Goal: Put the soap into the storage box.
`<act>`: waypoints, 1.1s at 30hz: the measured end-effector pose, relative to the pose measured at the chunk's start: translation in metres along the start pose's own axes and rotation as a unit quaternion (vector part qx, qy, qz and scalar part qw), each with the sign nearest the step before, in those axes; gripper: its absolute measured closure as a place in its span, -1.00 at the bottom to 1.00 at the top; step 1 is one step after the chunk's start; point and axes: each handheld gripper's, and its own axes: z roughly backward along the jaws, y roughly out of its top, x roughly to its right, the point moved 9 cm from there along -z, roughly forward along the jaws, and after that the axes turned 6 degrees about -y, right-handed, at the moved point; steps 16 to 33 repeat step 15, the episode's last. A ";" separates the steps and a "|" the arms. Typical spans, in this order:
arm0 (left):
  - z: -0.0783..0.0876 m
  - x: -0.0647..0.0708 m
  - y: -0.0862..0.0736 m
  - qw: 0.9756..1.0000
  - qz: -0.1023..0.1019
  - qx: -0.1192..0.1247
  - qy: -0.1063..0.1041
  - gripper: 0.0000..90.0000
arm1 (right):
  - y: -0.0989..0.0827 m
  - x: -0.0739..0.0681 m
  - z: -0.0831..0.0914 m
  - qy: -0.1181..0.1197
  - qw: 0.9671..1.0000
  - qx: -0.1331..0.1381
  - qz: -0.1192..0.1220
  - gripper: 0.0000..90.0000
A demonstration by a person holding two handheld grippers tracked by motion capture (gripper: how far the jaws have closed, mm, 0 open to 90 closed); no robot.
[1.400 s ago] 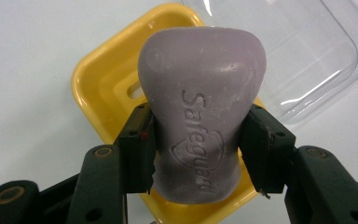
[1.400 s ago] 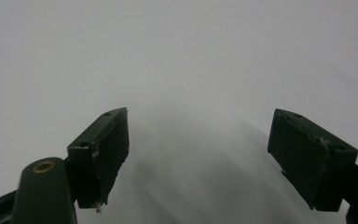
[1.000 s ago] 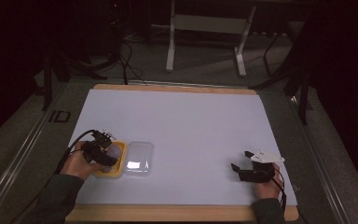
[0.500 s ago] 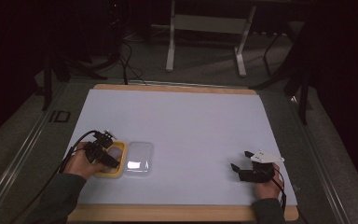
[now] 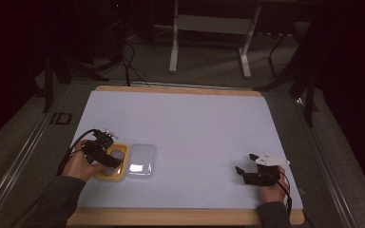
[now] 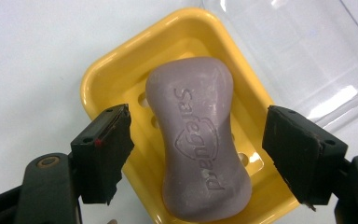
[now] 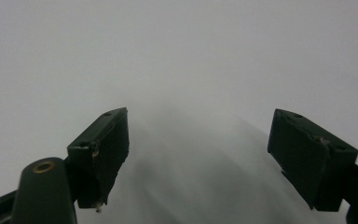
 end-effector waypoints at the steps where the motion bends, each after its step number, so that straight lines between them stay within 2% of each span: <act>1: 0.001 0.001 0.001 1.000 -0.003 0.004 0.000 -0.46 | 0.000 0.000 0.000 0.000 1.000 0.000 0.000 -0.55; 7: 0.001 0.005 0.006 1.000 -0.010 0.009 0.003 -0.44 | 0.000 0.000 0.000 0.000 1.000 0.000 0.000 -0.55; 15: 0.001 0.015 0.014 0.999 -0.032 0.027 -0.002 -0.39 | 0.000 0.000 0.000 0.001 1.000 0.000 0.001 -0.55; 33: 0.001 0.015 0.014 0.999 -0.032 0.027 -0.002 -0.39 | 0.000 0.000 0.000 0.001 1.000 0.000 0.001 -0.55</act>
